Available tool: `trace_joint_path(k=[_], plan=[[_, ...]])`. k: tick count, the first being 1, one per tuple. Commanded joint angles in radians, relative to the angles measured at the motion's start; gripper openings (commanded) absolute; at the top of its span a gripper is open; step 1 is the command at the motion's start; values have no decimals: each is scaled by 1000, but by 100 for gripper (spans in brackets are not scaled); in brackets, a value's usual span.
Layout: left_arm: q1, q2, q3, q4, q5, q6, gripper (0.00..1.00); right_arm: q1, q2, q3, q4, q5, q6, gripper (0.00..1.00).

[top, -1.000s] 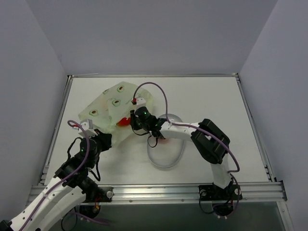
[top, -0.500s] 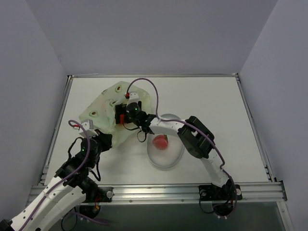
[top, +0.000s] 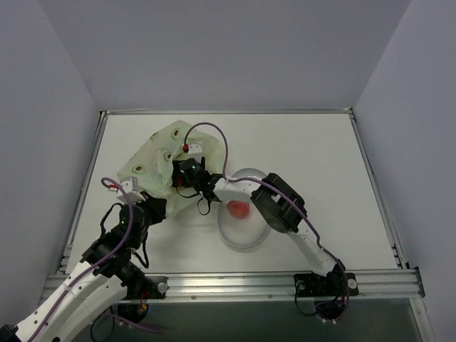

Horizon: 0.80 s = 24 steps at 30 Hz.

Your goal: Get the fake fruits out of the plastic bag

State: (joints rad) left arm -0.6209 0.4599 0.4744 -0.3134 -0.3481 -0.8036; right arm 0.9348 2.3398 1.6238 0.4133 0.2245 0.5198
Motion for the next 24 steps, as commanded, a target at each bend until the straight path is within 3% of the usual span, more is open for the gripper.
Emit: trace_joint_path(k=[1,2,3,6,16,24], plan=[[0,-6,15,-10,-5,-14,2,15,-31,-39,69,33,39,62],[0,-6,16,-10,-5,-13,2,15,-60,-59,91,33,39,45],[0,-4,18,-13,-6,-12,3,13,-75,-74,105,35,39,38],[0,-1,26,-16,-8,-6,2,10,-148,-114,139,42,22,27],[1,10,62,-16,-37,15,2,18,-425,-340,260,4,-29,25],[1,8,121,-20,-68,52,2,39,-667,-594,182,1,-47,25]])
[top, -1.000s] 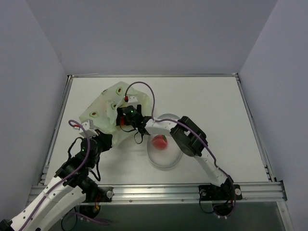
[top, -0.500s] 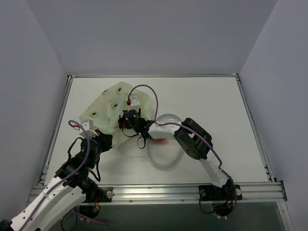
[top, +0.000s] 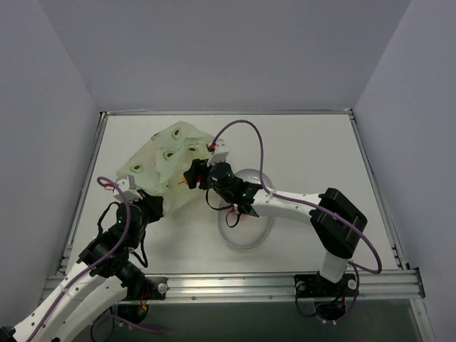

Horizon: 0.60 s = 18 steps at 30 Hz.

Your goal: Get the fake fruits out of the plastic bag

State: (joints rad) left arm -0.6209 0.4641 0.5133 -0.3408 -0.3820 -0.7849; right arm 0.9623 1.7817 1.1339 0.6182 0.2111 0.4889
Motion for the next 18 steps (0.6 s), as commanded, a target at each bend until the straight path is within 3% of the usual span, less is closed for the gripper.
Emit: trace_joint_path(k=[1,4,8,15,18], plan=[[1,5,86,5,-34,36,2,12,-148,-140,-34,23,-21,24],[1,10,93,-15,-20,39,2,-3,-318,-267,-81,80,-30,25],[1,-22,77,-56,-11,33,2,-133,-511,-391,-135,90,-13,24],[1,-82,79,-147,-11,30,2,-316,-450,-476,-115,110,57,24],[1,-94,91,-196,0,30,3,-323,-366,-450,-83,106,60,25]])
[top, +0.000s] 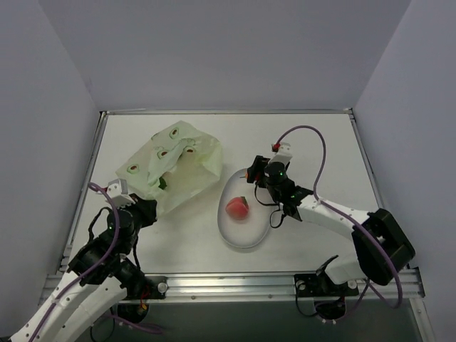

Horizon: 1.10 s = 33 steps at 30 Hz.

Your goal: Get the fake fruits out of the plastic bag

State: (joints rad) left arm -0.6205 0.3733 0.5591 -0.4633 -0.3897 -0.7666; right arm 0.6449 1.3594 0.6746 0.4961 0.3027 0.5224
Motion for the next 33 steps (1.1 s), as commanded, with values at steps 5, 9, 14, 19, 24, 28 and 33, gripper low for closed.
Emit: trace_joint_path(k=[5,9,14,19,24,28,33], plan=[[1,-40,38,-121,25,-17,2,-5,159,19,84,15,53,28],[-1,-71,22,-158,8,-36,3,-4,184,16,84,15,60,35],[1,-117,30,-193,-31,-39,2,10,164,11,50,9,64,81],[1,-91,41,-169,-15,-31,2,25,54,45,-22,50,5,86],[1,-73,50,-150,-14,-16,2,192,-11,105,-27,14,-178,43],[1,-71,38,-111,-6,-14,2,294,91,184,25,-155,-211,16],[1,-31,48,-16,14,-14,2,358,312,346,104,-212,-237,17]])
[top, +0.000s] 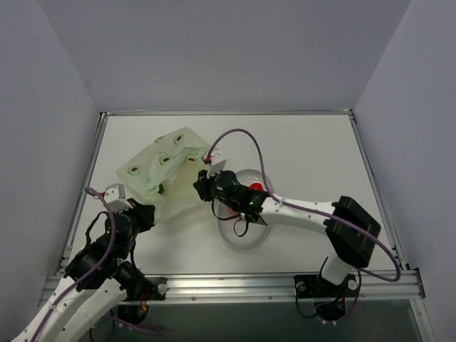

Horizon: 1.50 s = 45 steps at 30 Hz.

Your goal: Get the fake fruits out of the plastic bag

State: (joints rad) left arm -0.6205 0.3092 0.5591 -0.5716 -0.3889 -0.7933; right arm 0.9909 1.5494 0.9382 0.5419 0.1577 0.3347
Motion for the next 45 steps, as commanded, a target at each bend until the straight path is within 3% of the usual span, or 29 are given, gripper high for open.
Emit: trace_joint_path(k=[1,8,11,15,18,22,29,32,33,34,37,40,45], plan=[[1,53,51,107,18,17,2,12,156,109,65,-78,-48,17],[1,93,91,161,35,31,3,-35,440,385,87,-35,-39,24],[1,71,96,144,53,17,3,-55,547,494,102,19,-26,40],[-1,51,102,110,103,-20,2,-66,684,611,109,68,10,74],[-1,42,127,60,131,-30,2,-66,733,675,112,111,52,90],[-1,-5,163,-31,157,-58,2,-63,794,735,107,118,105,97],[-1,-84,113,-169,119,-119,3,-34,888,816,181,46,142,99],[-1,-44,114,-149,78,-90,16,-29,954,901,182,-1,135,99],[1,-27,131,-143,40,-74,26,-28,981,919,181,-19,141,99],[-1,16,171,-139,10,-31,51,-28,988,941,172,-23,144,97],[1,132,249,-122,-92,66,77,-23,910,845,208,-14,141,89],[1,246,337,-99,-136,117,79,-23,731,584,320,-21,109,89],[40,324,355,-73,-229,111,81,-15,494,339,224,-55,66,90]])
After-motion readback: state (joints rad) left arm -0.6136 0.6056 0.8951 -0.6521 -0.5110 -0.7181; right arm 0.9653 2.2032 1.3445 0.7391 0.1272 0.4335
